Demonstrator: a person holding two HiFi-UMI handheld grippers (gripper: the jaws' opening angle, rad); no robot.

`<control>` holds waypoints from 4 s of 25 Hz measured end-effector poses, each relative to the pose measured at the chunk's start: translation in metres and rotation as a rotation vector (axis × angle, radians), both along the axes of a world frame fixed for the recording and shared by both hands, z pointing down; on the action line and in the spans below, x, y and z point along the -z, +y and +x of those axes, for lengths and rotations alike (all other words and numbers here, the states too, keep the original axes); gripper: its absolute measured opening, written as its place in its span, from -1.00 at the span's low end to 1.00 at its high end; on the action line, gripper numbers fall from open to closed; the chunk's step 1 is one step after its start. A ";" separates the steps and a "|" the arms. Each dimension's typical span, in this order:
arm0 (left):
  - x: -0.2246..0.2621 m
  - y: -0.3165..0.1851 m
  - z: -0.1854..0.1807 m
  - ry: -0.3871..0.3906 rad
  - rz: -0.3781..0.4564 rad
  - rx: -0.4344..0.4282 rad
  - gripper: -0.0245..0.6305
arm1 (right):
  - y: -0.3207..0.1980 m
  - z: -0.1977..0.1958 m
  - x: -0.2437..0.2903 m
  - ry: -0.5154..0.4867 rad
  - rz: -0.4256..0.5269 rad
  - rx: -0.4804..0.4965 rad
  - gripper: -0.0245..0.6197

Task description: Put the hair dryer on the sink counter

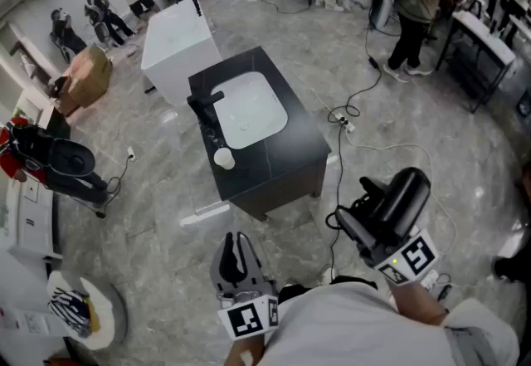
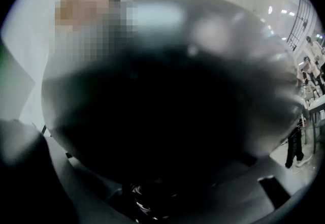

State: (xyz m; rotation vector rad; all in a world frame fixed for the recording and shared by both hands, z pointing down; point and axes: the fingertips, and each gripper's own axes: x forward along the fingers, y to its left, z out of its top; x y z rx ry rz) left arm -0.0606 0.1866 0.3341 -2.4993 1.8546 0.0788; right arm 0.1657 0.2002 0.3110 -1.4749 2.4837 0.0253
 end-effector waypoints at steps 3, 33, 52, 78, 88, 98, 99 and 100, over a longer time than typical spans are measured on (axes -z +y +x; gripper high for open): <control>-0.012 -0.007 -0.004 0.016 -0.017 0.018 -0.82 | -0.007 -0.006 -0.004 0.041 0.006 -0.027 -0.04; -0.026 0.004 -0.001 0.036 -0.052 -0.004 -0.92 | 0.004 -0.012 -0.011 0.105 -0.013 -0.032 -0.05; -0.019 0.008 0.010 0.005 -0.026 0.102 -0.92 | 0.002 0.011 -0.020 0.090 -0.017 0.062 -0.06; -0.024 -0.056 0.006 0.016 -0.026 0.028 -0.92 | -0.047 0.017 -0.016 0.073 -0.022 -0.022 -0.08; -0.030 -0.100 -0.005 0.025 -0.049 0.014 -0.92 | -0.087 0.005 -0.023 0.099 -0.058 -0.026 -0.08; -0.040 -0.138 -0.015 0.037 -0.076 -0.003 -0.92 | -0.124 -0.007 -0.027 0.108 -0.089 -0.035 -0.08; -0.042 -0.143 -0.017 0.040 -0.080 -0.001 -0.92 | -0.129 -0.008 -0.028 0.112 -0.093 -0.037 -0.08; -0.043 -0.147 -0.019 0.043 -0.080 -0.001 -0.92 | -0.134 -0.009 -0.028 0.114 -0.095 -0.038 -0.08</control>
